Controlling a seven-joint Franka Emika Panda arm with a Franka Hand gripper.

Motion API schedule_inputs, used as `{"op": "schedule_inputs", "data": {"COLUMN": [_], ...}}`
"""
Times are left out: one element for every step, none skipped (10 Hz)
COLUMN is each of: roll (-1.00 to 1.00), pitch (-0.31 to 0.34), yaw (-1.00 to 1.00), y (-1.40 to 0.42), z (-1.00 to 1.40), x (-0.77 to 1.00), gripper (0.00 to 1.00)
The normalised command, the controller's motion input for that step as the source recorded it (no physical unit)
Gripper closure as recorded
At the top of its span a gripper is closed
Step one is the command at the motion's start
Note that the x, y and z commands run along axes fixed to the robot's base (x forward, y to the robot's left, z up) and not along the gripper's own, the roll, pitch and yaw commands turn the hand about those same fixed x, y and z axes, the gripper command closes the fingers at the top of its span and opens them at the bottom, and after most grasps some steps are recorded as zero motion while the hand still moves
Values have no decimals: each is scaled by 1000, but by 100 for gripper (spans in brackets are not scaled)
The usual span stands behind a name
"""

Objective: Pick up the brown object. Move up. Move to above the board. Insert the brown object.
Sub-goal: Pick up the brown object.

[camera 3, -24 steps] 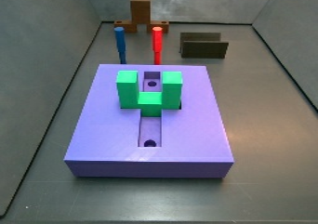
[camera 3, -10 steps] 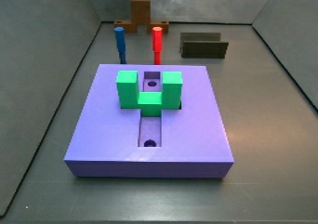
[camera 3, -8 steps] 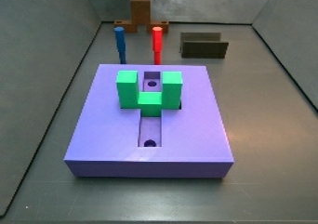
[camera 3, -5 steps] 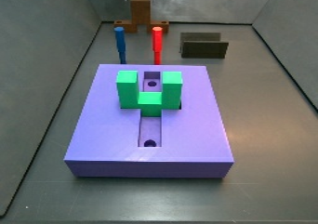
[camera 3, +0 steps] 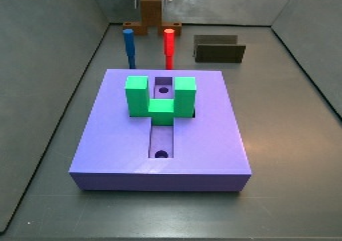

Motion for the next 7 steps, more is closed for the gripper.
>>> {"op": "schedule_inputs", "data": {"roll": [-29, -19, 0, 0, 0, 0, 0], "pitch": [0, 0, 0, 0, 0, 0, 0], "yaw": [26, 0, 0, 0, 0, 0, 0], "y": [0, 0, 0, 0, 0, 0, 0], "z": [-117, -51, 0, 0, 0, 0, 0], "x": [0, 0, 0, 0, 0, 0, 0], "gripper": [0, 0, 0, 100, 100, 100, 100]}}
